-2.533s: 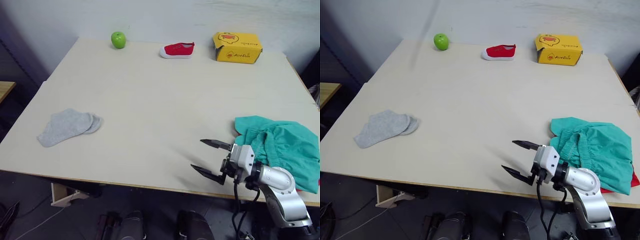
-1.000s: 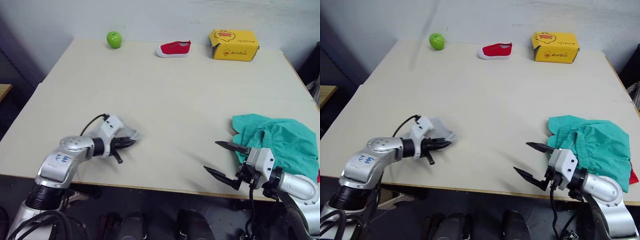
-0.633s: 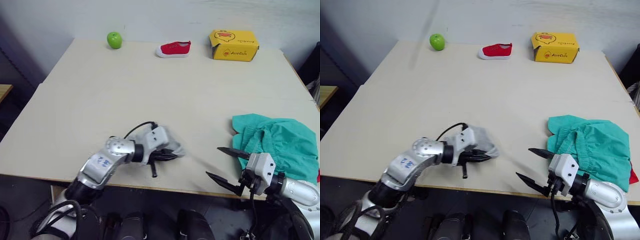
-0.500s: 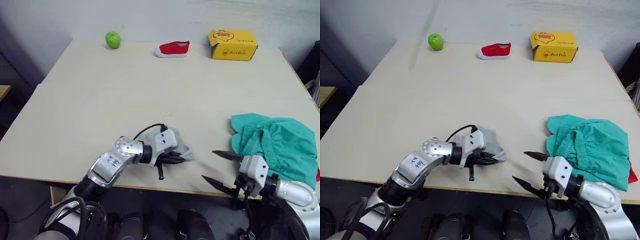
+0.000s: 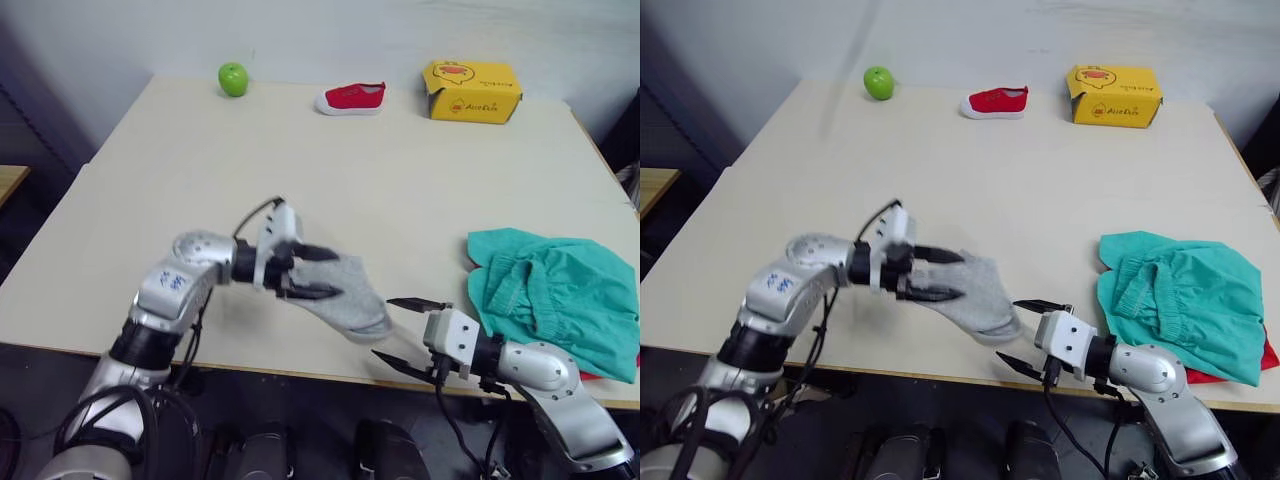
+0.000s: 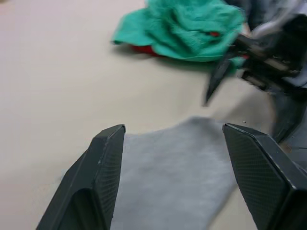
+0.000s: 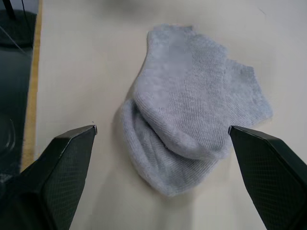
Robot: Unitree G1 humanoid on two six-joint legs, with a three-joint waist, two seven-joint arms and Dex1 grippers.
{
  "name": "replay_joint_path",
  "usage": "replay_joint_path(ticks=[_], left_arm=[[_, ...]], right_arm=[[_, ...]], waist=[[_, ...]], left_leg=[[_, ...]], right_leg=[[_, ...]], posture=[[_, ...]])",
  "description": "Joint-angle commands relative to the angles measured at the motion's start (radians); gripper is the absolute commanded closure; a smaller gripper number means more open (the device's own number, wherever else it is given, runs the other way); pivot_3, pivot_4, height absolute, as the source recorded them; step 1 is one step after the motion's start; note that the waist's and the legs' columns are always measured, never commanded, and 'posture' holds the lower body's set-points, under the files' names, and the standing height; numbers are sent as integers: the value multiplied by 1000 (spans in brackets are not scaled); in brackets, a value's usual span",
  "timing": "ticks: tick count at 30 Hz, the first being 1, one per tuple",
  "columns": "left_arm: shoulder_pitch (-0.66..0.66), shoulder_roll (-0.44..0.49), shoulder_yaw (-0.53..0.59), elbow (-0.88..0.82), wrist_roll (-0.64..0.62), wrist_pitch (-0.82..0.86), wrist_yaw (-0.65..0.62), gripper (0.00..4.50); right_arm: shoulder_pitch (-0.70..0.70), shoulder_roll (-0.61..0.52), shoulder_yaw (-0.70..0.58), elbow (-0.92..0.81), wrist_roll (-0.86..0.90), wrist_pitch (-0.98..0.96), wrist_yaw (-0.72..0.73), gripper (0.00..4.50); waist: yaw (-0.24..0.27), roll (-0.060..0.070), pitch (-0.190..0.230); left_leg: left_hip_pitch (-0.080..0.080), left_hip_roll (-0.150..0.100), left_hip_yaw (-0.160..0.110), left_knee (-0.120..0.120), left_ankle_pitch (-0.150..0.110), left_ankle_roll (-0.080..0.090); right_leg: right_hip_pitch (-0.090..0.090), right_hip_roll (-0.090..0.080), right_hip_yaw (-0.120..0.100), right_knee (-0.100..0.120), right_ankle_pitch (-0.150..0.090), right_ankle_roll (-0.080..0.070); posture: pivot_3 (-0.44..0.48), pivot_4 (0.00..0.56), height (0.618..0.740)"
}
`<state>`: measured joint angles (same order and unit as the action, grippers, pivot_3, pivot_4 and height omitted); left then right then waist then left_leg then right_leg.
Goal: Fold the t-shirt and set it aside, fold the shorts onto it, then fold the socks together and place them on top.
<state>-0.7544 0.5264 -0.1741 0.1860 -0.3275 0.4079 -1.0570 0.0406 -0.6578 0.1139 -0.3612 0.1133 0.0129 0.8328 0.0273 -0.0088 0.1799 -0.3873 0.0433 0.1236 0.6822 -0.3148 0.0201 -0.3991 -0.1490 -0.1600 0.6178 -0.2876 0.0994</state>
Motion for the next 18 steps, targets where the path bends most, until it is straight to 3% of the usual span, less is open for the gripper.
replay_joint_path(ticks=[1, 4, 7, 13, 18], left_arm=[[-100, -45, -2, 244, 93, -201, 13, 1103], [-223, -118, -32, 500, 174, -325, 18, 1103], [-302, -160, -63, 705, 251, -417, 4, 1067], [-356, -210, -65, 914, 319, -471, -31, 1067], [-358, -233, -37, 979, 340, -507, -6, 2338]], right_arm=[[-17, 18, 25, 32, -62, -57, -33, 0], [-38, 32, 48, 84, -123, -111, -67, 0], [-55, 46, 64, 117, -166, -158, -88, 662], [-70, 52, 80, 159, -197, -208, -108, 2757], [-64, 46, 70, 169, -206, -228, -119, 4500]], waist=[[-2, 0, 0], [-2, -1, 0], [-6, -2, 1], [-25, -3, 2], [-29, -3, 2]], left_leg=[[-1, 0, 0, 0, 0, 0], [-2, -6, 0, 0, 0, 1], [-3, -8, 1, 0, 0, 1], [-2, -7, 1, 0, 0, 2], [-2, -7, 1, 0, 1, 2]], right_leg=[[0, 0, 0, 0, 0, 0], [0, 0, -1, 2, 1, 2], [0, 0, -1, 1, 2, 3], [0, 0, 0, 1, 2, 4], [0, 0, 0, 2, 2, 4]], posture=[[0, 150, 740], [0, 150, 740], [0, 150, 740], [0, 150, 740], [0, 150, 740]])
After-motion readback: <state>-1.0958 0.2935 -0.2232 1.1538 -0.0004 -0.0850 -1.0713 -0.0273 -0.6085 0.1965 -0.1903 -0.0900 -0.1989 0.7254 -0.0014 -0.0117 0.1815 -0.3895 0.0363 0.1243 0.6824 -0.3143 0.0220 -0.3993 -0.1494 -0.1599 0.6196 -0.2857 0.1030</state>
